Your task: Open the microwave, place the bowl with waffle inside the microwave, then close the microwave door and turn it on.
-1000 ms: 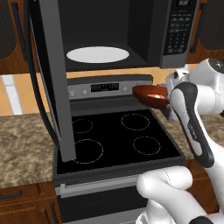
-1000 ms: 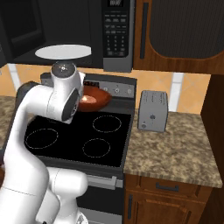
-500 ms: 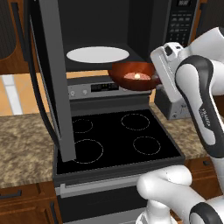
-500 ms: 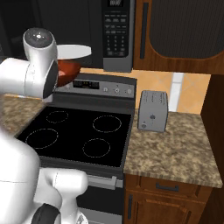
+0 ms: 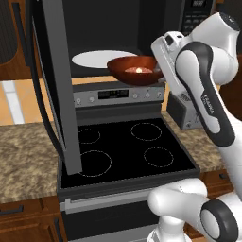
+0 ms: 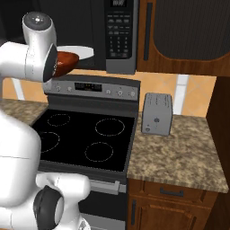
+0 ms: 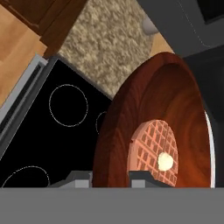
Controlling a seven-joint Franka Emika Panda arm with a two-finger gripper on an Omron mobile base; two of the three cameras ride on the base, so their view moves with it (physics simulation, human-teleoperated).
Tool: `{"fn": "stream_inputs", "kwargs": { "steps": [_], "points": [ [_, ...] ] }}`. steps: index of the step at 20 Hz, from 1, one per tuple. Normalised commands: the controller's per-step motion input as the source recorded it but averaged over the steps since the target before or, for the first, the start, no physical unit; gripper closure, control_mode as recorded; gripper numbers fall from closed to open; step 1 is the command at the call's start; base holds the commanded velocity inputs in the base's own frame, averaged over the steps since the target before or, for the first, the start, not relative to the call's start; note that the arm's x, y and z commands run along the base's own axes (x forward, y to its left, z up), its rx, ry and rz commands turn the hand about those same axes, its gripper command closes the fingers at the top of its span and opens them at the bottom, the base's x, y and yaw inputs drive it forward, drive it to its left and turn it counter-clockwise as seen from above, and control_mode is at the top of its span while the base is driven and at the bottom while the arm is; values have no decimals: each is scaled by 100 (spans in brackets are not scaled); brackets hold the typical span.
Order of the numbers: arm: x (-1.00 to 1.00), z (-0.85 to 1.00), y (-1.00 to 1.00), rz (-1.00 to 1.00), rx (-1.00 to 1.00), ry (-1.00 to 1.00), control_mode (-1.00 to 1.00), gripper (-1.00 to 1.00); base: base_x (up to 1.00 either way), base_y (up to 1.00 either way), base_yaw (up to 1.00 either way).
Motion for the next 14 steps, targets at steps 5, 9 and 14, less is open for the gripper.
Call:
{"fn": "stream_inputs", "kwargs": {
  "steps": [5,9,14],
  "points": [
    [64,-12,0,-3,0,-1,-100,100,0,0,0],
    [58,1,1,-1,0,-9,-100,100,0,0,0],
    [57,0,16,0,0,-9,-100,100,0,0,0]
  ]
}}
